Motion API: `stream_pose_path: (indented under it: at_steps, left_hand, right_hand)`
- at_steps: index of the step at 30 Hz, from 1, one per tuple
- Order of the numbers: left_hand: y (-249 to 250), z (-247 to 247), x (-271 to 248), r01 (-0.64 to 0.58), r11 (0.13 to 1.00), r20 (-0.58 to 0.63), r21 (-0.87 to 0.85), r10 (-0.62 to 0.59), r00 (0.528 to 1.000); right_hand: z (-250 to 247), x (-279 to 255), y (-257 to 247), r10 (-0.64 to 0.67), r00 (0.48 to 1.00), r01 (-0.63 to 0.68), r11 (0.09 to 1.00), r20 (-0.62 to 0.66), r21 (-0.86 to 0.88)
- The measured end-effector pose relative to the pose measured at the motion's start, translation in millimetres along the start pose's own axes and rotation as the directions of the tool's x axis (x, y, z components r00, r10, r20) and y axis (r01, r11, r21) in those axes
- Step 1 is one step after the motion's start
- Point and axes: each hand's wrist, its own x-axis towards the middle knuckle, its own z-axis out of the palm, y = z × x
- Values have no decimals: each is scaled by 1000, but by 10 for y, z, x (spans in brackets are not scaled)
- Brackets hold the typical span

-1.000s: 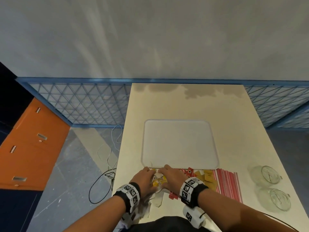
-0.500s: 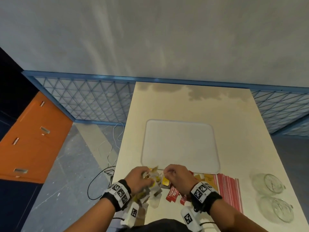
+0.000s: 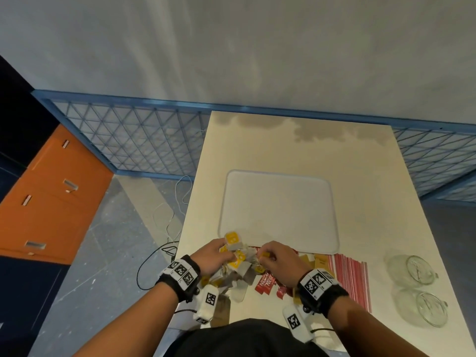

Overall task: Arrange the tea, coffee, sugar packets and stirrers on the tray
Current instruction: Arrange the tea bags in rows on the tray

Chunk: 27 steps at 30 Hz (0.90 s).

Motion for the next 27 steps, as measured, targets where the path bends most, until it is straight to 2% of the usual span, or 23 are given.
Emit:
stream_pose_path:
  at_steps: [6, 12, 15, 21, 27]
  left_hand:
    - [63, -1, 12, 34, 999, 19, 9, -34, 999]
    - [33, -11, 23, 27, 963, 94, 268, -54, 994]
    - [30, -66, 31, 18, 926, 78, 377, -52, 996]
    - [48, -131, 30, -27, 966, 12, 258, 25, 1000]
    - [128, -45, 66, -139, 984, -13, 108, 141, 990]
  right_hand:
    - [-108, -20, -49, -68, 998, 68, 996, -5, 59]
    - [-124, -24, 16, -39, 999, 40, 999, 23, -36]
    - [-138, -55, 25, -29, 1000, 29, 999, -9, -19]
    - [-213, -78, -26, -18, 997, 30, 987, -77, 155]
    - [-306, -90, -210, -54, 998, 61, 924, -30, 377]
